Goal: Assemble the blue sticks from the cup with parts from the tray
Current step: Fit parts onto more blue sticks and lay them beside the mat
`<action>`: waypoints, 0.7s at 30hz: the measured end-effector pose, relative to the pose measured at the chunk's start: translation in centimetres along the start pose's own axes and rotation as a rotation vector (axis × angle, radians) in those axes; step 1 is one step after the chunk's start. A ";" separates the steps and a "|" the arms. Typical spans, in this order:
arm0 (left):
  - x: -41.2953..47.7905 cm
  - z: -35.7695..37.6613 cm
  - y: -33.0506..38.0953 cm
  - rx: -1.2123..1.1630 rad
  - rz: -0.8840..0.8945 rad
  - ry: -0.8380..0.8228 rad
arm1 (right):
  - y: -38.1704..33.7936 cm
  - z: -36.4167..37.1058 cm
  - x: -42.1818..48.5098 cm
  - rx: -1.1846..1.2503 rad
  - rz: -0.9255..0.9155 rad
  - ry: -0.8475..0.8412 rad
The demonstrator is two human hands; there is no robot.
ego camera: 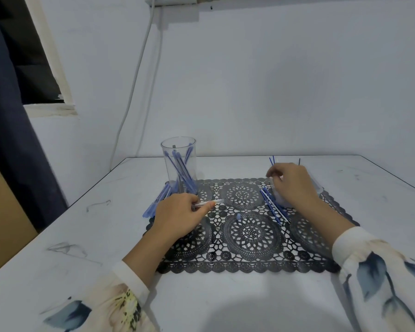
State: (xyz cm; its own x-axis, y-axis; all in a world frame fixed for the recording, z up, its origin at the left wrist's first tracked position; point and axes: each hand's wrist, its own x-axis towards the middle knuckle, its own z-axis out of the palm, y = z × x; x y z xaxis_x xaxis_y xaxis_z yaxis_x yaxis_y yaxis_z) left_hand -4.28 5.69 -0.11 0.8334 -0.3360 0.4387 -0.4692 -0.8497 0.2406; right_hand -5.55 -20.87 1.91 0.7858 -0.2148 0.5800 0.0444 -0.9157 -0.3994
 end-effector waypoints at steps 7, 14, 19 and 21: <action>0.0 -0.3 0.1 0.030 -0.012 0.002 | 0.8 -0.9 2.2 -0.030 0.245 -0.129; 0.1 -0.2 0.1 0.053 -0.004 0.020 | 0.6 -1.1 2.5 -0.128 0.323 -0.265; -0.1 -0.4 0.3 0.049 0.007 0.029 | 0.6 -0.8 2.5 -0.116 0.341 -0.331; -0.1 -0.4 0.3 0.048 0.008 0.032 | 0.8 -0.8 2.5 -0.098 0.340 -0.351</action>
State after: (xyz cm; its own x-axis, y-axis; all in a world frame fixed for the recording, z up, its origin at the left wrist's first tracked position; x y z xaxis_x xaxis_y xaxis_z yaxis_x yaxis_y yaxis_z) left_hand -4.62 5.61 0.23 0.8196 -0.3304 0.4680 -0.4608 -0.8656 0.1958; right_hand -4.02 -22.41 3.59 0.9068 -0.3947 0.1478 -0.2951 -0.8450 -0.4460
